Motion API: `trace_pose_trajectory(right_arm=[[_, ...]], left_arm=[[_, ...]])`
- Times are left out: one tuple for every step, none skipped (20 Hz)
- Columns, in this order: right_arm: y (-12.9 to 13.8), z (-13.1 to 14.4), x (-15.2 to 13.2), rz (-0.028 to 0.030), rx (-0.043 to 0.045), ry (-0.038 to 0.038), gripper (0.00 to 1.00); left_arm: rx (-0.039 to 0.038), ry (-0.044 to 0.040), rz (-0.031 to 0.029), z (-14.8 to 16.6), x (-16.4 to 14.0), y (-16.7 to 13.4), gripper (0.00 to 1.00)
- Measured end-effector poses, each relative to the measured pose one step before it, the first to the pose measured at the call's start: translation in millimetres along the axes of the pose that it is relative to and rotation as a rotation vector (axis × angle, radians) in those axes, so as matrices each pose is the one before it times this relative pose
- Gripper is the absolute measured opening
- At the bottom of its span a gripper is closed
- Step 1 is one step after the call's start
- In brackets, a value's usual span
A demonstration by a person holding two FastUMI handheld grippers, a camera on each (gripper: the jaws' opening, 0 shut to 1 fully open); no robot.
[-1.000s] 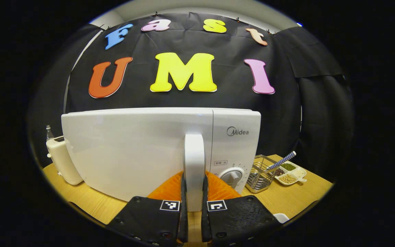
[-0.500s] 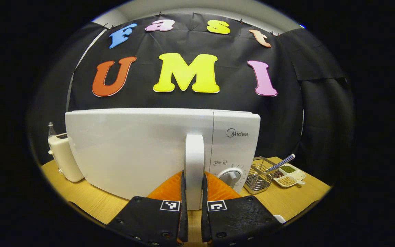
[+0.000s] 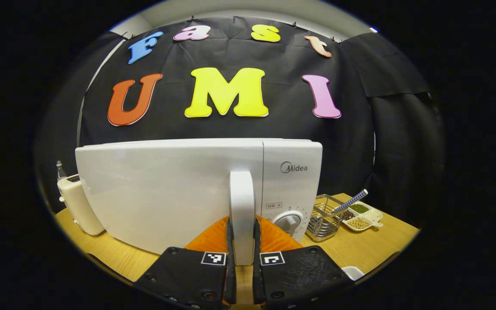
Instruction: Open the microwave oven with the left hand, put the food in, and close the microwave oven.
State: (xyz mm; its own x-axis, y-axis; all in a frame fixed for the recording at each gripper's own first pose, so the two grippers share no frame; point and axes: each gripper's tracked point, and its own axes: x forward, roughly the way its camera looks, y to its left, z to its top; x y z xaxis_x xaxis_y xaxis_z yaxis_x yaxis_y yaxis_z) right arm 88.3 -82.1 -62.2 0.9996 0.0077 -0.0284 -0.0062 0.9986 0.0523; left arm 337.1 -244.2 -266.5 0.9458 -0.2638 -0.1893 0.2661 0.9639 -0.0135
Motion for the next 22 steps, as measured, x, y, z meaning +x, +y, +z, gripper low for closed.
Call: trace_pose_trajectory(right_arm=[[-0.02, -1.74, 1.7, -0.00012, 0.00119, 0.00303, 1.0], [-1.06, -0.93, 1.21, -0.00078, -0.00086, 0.00133, 1.0], [-0.63, -1.43, 0.75, 0.00129, -0.00023, 0.00128, 1.0], [0.14, -1.09, 0.11, 0.00512, 0.00266, -0.00196, 1.0], [-0.03, 0.29, 1.89, 0.00584, 0.0041, -0.00655, 1.0], [-0.57, 0.33, 3.9, 0.00222, 0.00291, -0.00687, 1.0], [-2.32, -1.29, 4.36, -0.00558, -0.00066, -0.00051, 1.0], [-1.76, -2.74, 5.32, -0.00423, -0.0007, 0.00216, 0.91], [0.5, -1.28, 4.29, 0.0016, 0.00281, 0.00439, 1.0], [1.52, -2.18, 4.01, 0.0034, 0.00384, 0.00667, 1.0], [2.7, -3.21, 4.04, 0.00745, 0.00173, 0.00868, 1.0], [2.52, -3.67, 2.81, 0.00719, 0.0003, 0.01068, 1.0], [2.23, -3.16, 3.25, 0.0079, -0.00012, 0.00969, 1.0], [0.97, -3.07, 2.12, 0.00466, 0.00213, 0.00987, 1.0], [0.42, -2.44, 2.03, 0.00073, 0.00479, 0.00884, 1.0], [-0.32, -3.0, 1.97, -0.00114, 0.00657, 0.00937, 0.91], [0.59, -1.8, 0.83, 0.00069, 0.00745, 0.00691, 1.0], [1.37, -0.95, 0.71, 0.00199, 0.00676, 0.0026, 1.0], [0.38, -0.15, 0.63, -0.00054, 0.00318, 0.00223, 1.0], [0.47, 0.04, 1.62, 0.00024, 0.00065, 0.00141, 1.0], [0.86, 0.0, 0.71, 0.00264, -0.00333, 0.00155, 1.0], [2.13, 0.35, 1.26, 0.00704, -0.00685, 0.00012, 0.91]], left_arm=[[-0.00906, 0.01399, -0.01339, 0.59, -0.69, -1.48, 0.14], [0.00608, 0.02912, -0.02101, -2.36, 0.83, -0.61, 0.14], [-0.00552, 0.01844, -0.03831, 0.04, -2.51, -0.86, 0.14], [-0.01177, 0.01745, -0.0325, -0.6, -3.86, -3.22, 0.14], [0.00811, 0.02178, -0.01965, -0.58, -1.51, -1.86, 0.14], [0.0039, 0.03876, -0.01137, -4.23, 0.82, 0.53, 0.14], [-0.0135, 0.01408, -0.00298, 2.11, 0.8, 1.11, 0.14], [-0.02325, 0.01799, 0.00565, -1.16, -2.68, 0.57, 0.14], [-0.00422, -0.00425, 0.01332, 3.29, 0.13, -0.16, 0.15], [0.02406, -0.0131, 0.01643, 0.18, -1.46, 0.55, 0.14], [0.01039, -0.0252, 0.01747, 0.85, -1.97, 0.32, 0.14], [0.01187, -0.03694, 0.01442, 4.38, -2.1, 0.21, 0.14], [-0.00729, -0.01711, 0.01658, 0.11, -5.56, -0.23, 0.14], [-0.01416, -0.02971, 0.00758, 4.35, 2.01, 0.2, 0.14], [0.0057, 0.03115, -0.00309, -7.33, 1.02, -0.72, 0.14], [0.0353, -0.00938, -0.01042, 3.7, 0.89, 0.3, 0.14], [0.01413, 0.01733, -0.01286, -2.15, 0.6, 0.99, 0.14], [-0.00249, 0.00217, -0.01853, 0.56, 1.17, -0.23, 0.14], [-0.0216, -0.00139, 0.00548, 0.26, 7.65, 5.78, 0.14], [-0.02555, 0.08309, 0.04429, -19.01, 6.23, 11.67, 0.2], [-0.04222, 0.07295, 0.00506, -18.61, 0.88, 0.8, 0.42], [-0.02388, 0.02327, 0.01305, -7.93, 0.14, -0.36, 0.54]])
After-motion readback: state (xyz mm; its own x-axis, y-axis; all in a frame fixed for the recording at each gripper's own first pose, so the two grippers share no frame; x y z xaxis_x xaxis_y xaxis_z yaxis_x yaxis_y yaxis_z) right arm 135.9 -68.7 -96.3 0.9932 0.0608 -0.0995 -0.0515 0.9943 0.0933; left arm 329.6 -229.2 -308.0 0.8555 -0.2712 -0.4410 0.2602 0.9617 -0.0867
